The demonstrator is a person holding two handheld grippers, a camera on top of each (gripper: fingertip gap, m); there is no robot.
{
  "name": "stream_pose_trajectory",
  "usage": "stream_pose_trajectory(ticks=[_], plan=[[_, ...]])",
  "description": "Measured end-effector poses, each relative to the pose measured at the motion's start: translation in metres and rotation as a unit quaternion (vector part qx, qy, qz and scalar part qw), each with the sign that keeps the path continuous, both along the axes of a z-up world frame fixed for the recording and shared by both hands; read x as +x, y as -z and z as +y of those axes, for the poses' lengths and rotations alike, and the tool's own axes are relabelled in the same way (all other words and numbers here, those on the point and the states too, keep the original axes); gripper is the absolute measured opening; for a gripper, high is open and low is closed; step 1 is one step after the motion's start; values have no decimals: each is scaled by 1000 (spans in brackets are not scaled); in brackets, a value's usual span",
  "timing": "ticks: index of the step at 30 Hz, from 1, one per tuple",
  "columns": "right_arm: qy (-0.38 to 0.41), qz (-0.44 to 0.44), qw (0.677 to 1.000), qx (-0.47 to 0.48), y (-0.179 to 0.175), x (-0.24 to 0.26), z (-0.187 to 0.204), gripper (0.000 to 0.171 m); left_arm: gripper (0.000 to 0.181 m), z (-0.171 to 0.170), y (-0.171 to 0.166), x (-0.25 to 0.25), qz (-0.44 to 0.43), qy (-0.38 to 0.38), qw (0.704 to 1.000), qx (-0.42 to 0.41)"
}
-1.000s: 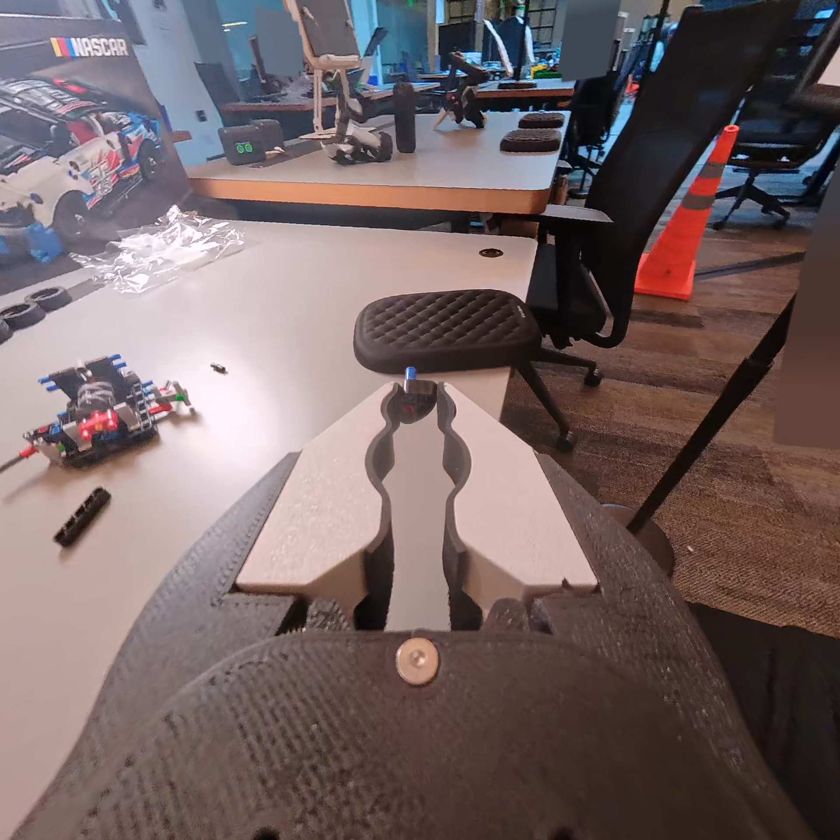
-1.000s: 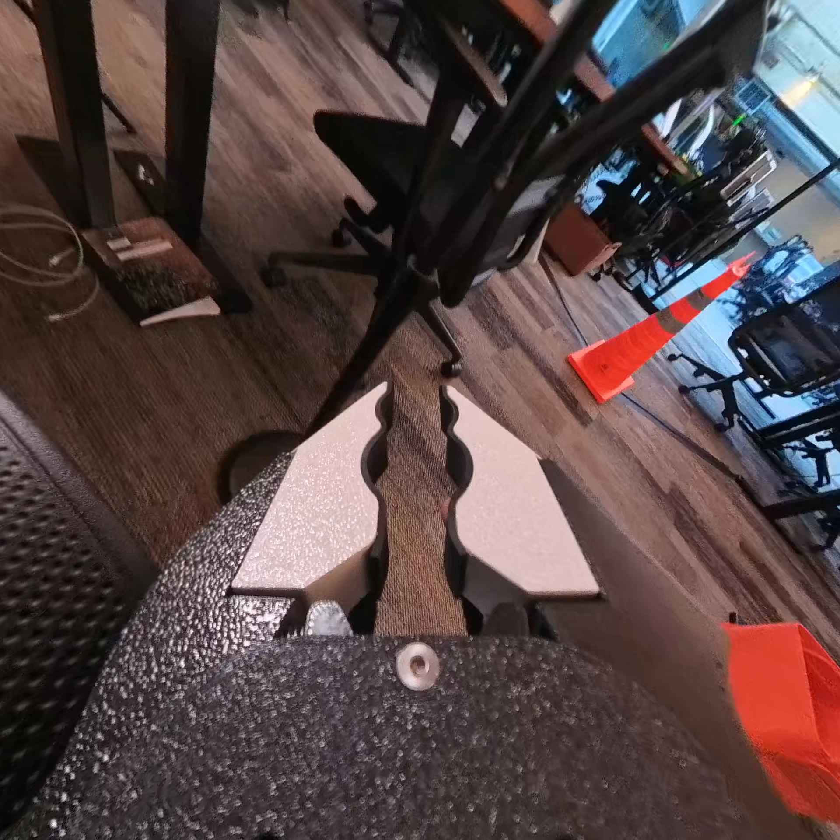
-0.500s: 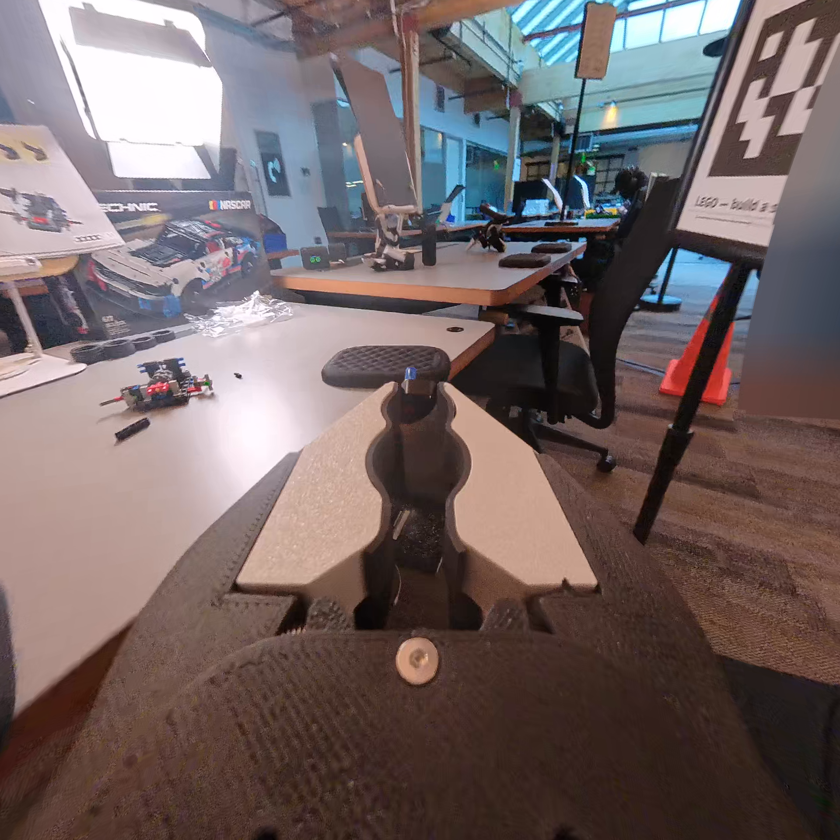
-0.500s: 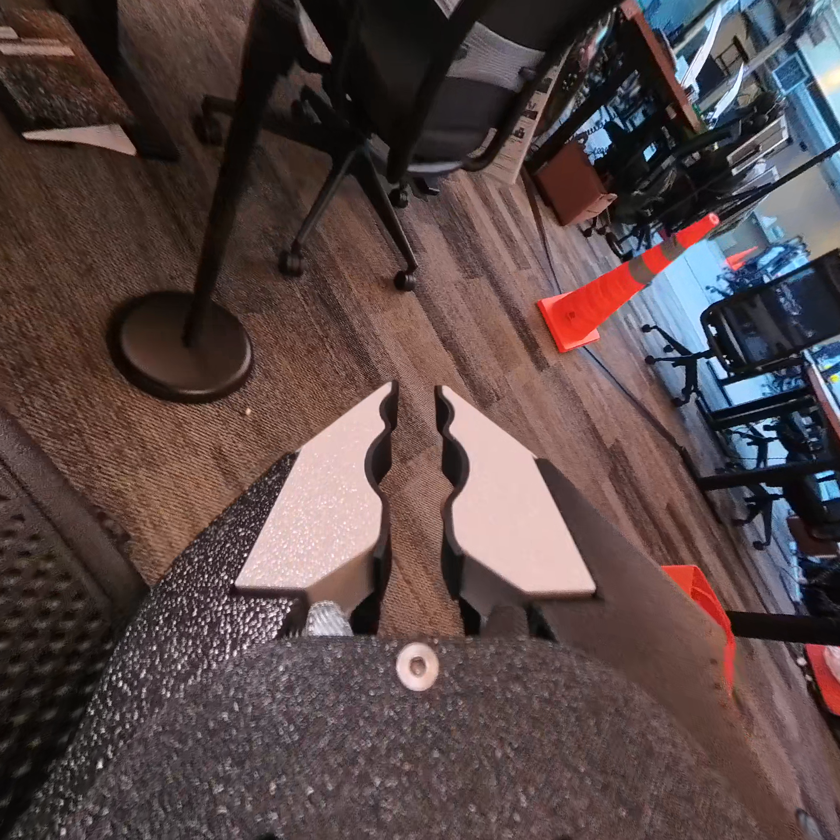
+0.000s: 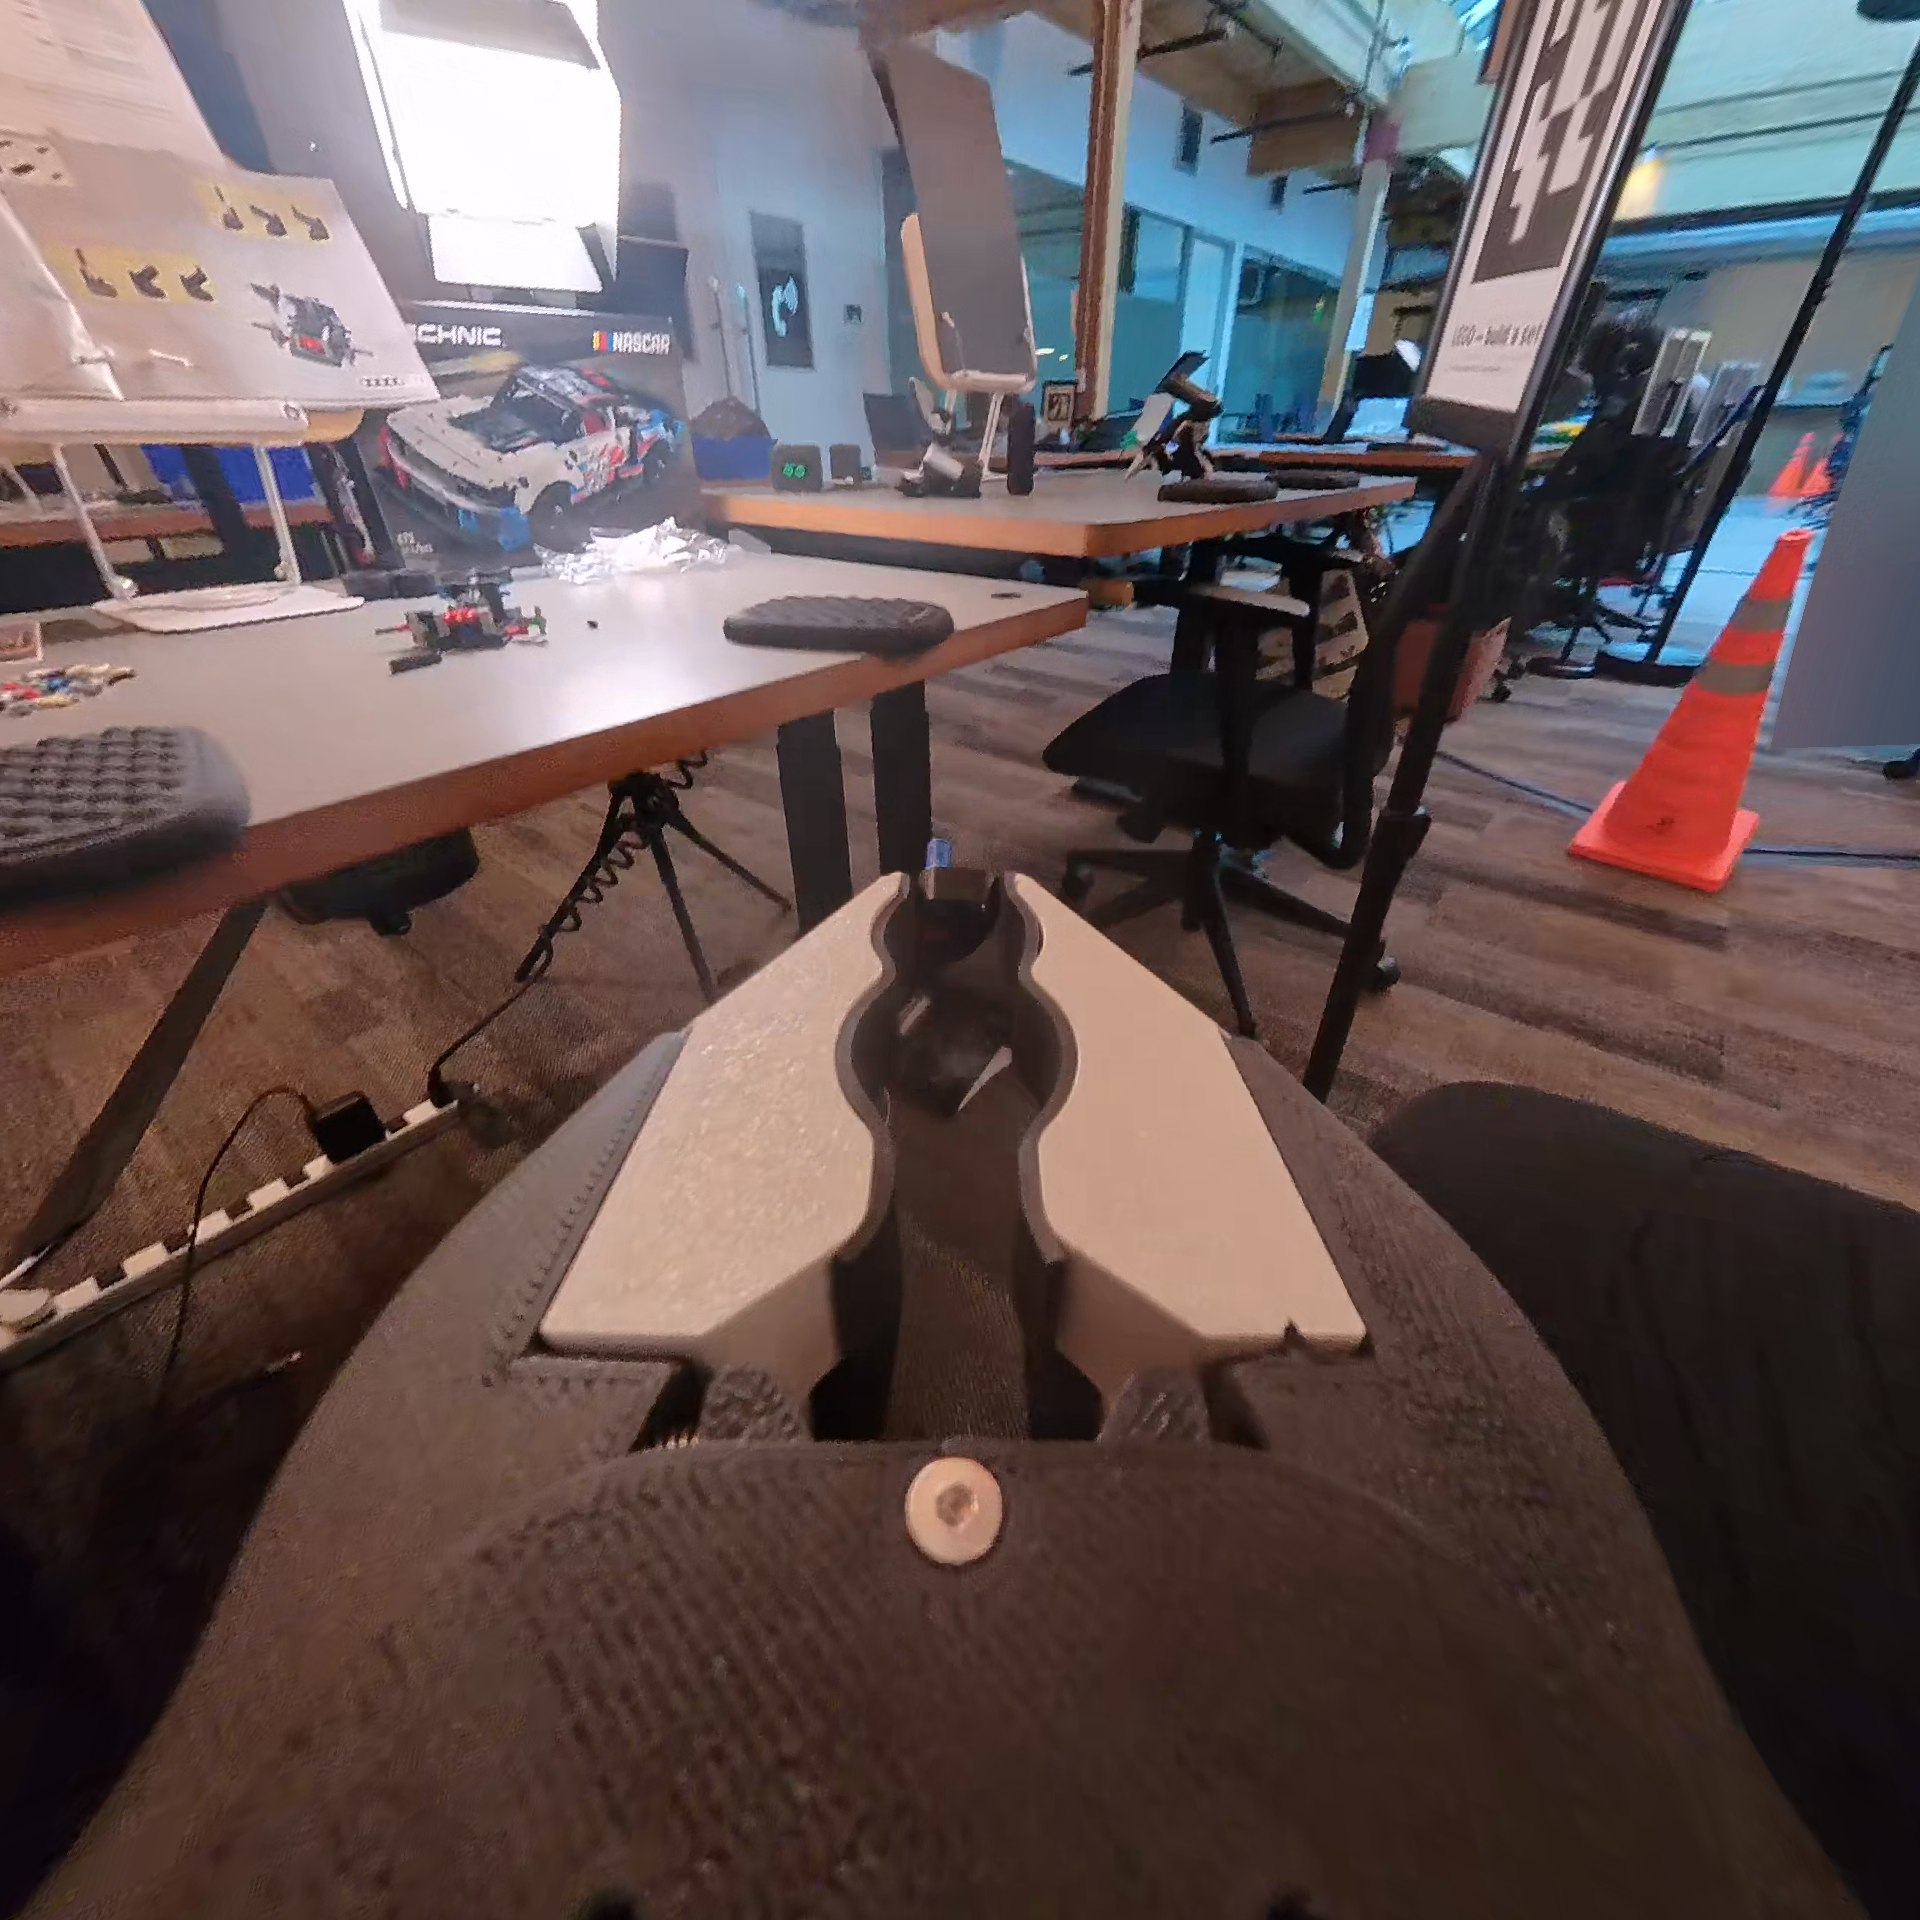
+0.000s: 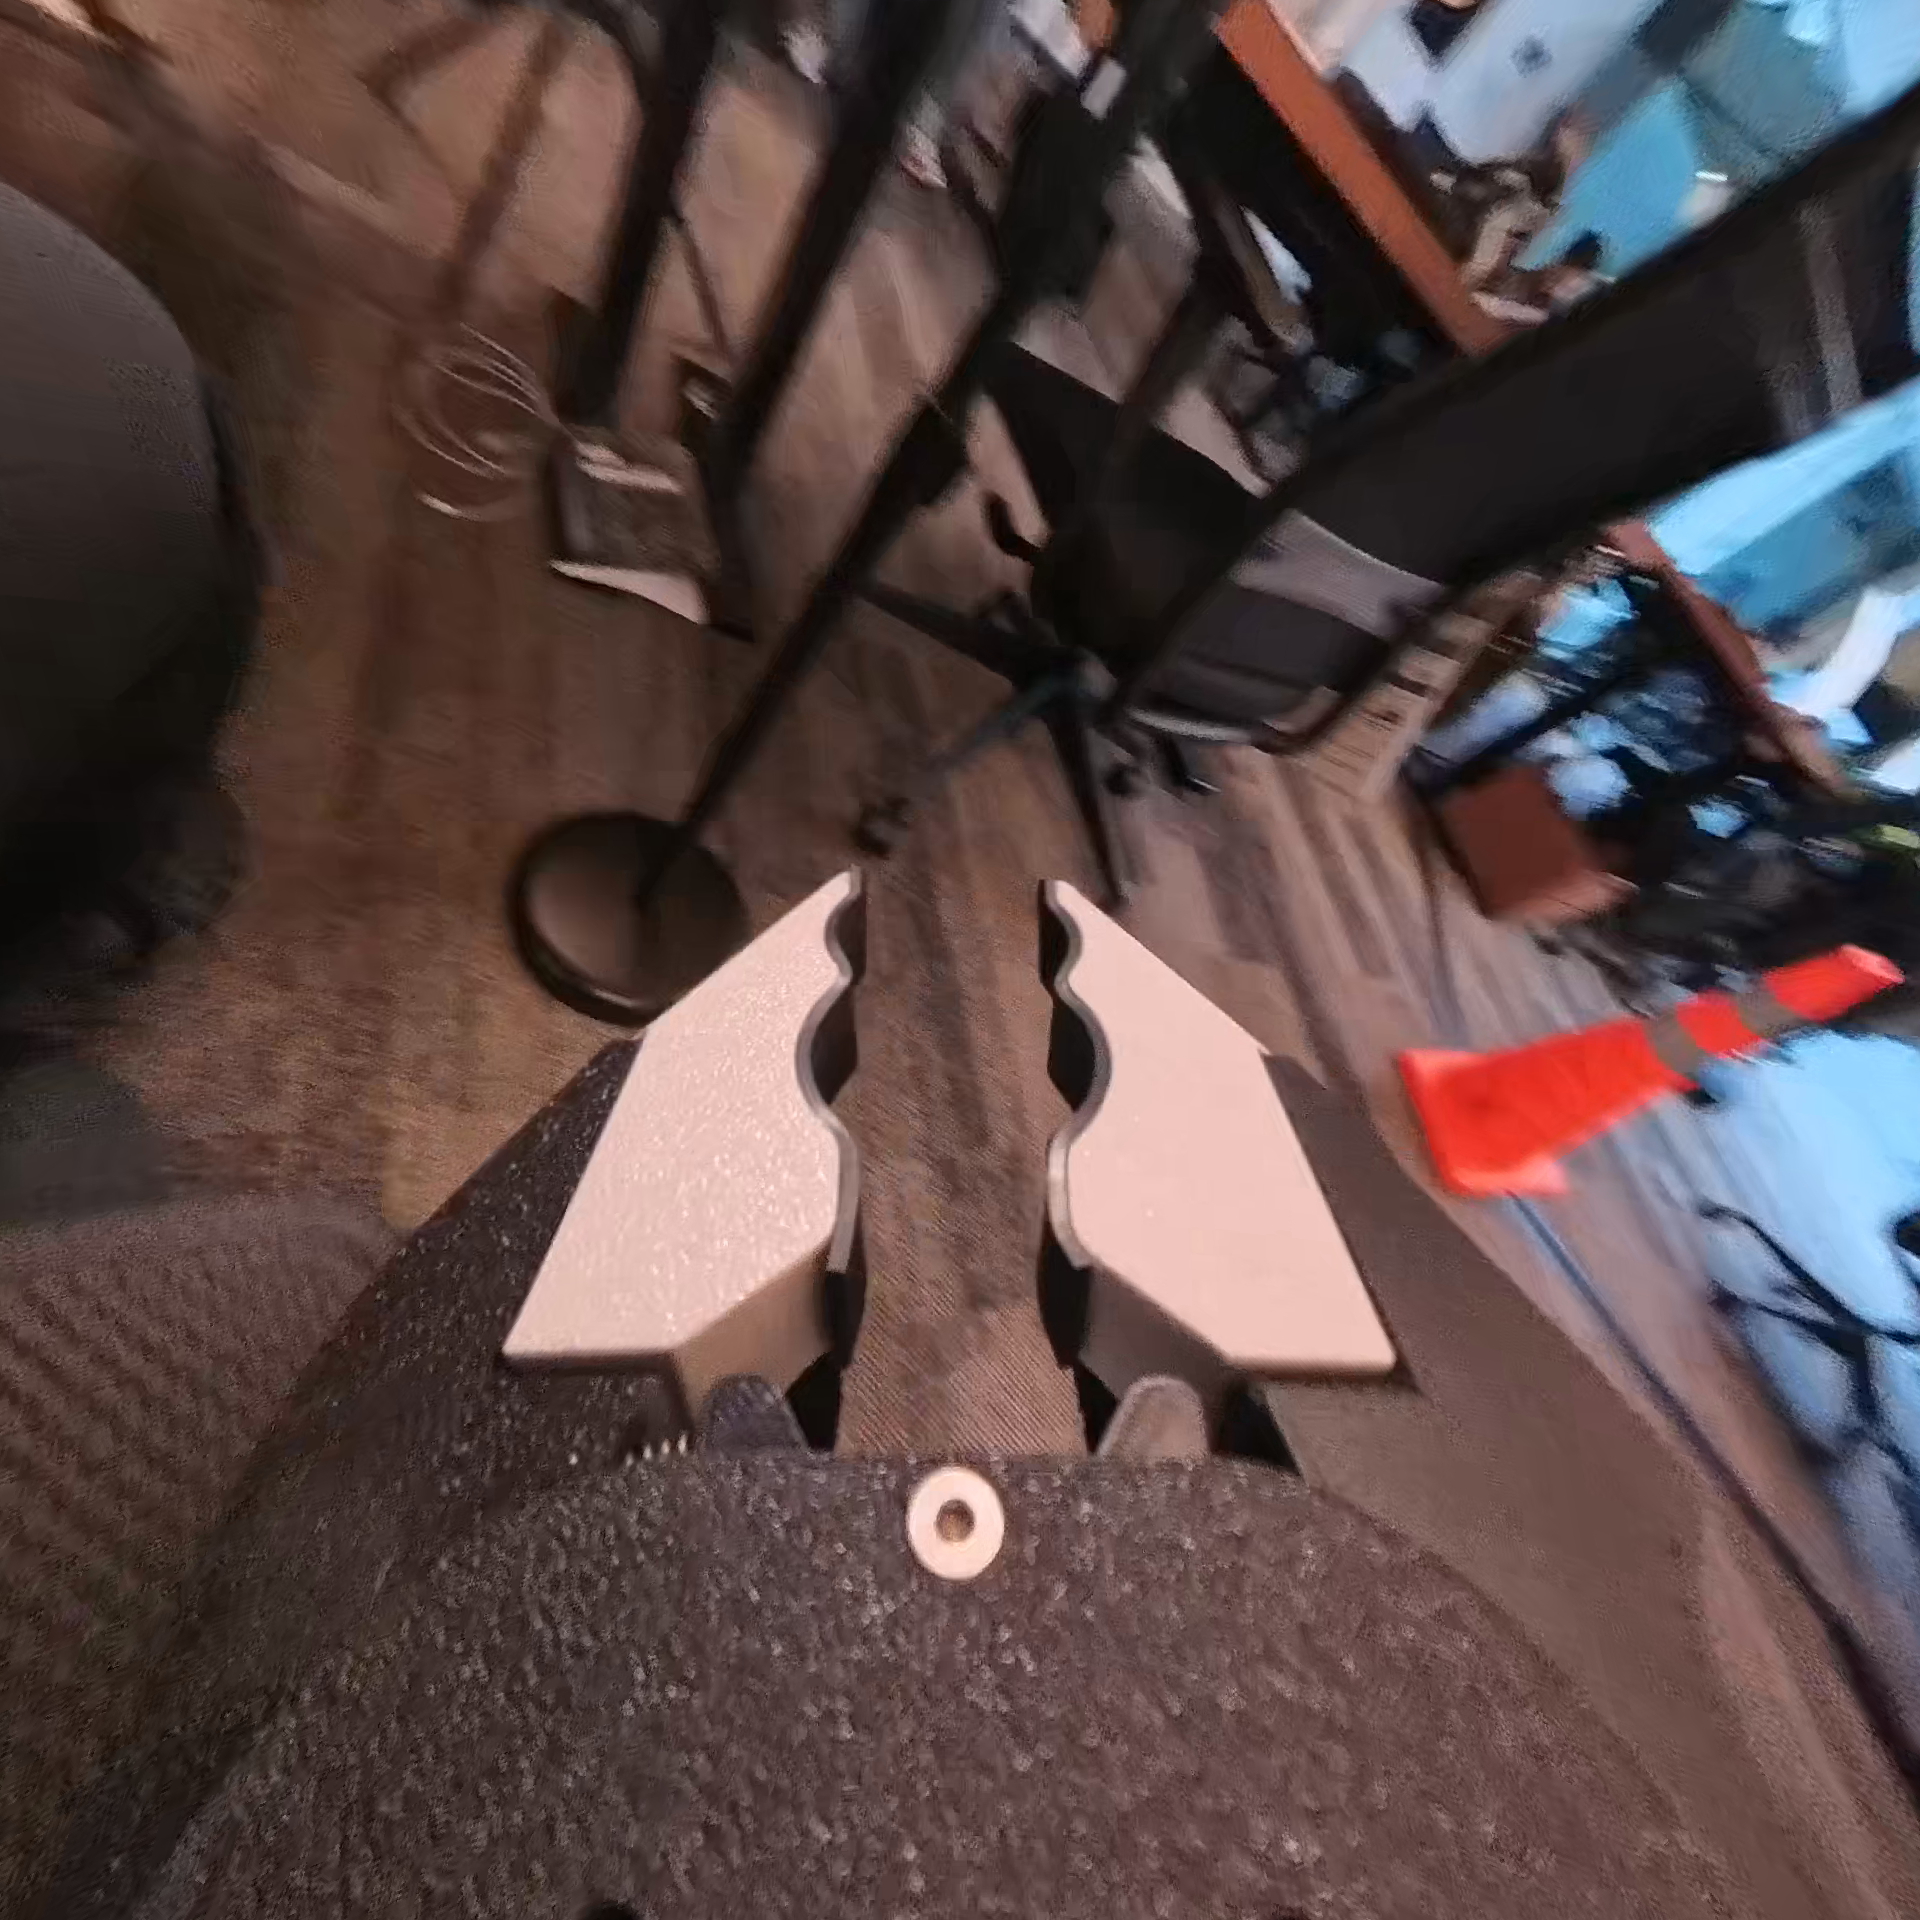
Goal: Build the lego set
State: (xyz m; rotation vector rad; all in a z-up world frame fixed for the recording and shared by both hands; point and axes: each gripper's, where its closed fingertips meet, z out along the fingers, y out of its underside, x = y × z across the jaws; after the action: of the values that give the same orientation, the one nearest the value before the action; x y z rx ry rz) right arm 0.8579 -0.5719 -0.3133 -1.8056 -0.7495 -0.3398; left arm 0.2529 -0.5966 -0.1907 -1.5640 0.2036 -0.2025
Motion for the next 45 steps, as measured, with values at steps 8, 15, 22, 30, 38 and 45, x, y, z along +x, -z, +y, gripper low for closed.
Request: stream_pose_trajectory(ticks=[8, 15, 22, 30, 38, 45], plan=[[-171, 130, 973, -85, -3, -152, 60, 61, 14, -10, 29, -27, 17, -47, 998, -38], [-251, 145, 944, -155, 40, -272, 124, 63, 14, 49, 73, -87, 6, -45, 998, -53], [-231, 153, 931, -237, 41, -327, 198, 63, 13, 170, 55, -119, 5, -18, 999, -43], [-101, 158, 948, -255, -125, -253, 202, 64, 13, 263, -118, -81, 33, 49, 992, -110], [99, 142, 963, -206, -273, -143, 131, 67, 13, 318, -270, -19, 34, 177, 977, -115], [284, 170, 933, -144, -313, -171, 8, 68, 13, 318, -321, -21, 23, 312, 944, -108]])
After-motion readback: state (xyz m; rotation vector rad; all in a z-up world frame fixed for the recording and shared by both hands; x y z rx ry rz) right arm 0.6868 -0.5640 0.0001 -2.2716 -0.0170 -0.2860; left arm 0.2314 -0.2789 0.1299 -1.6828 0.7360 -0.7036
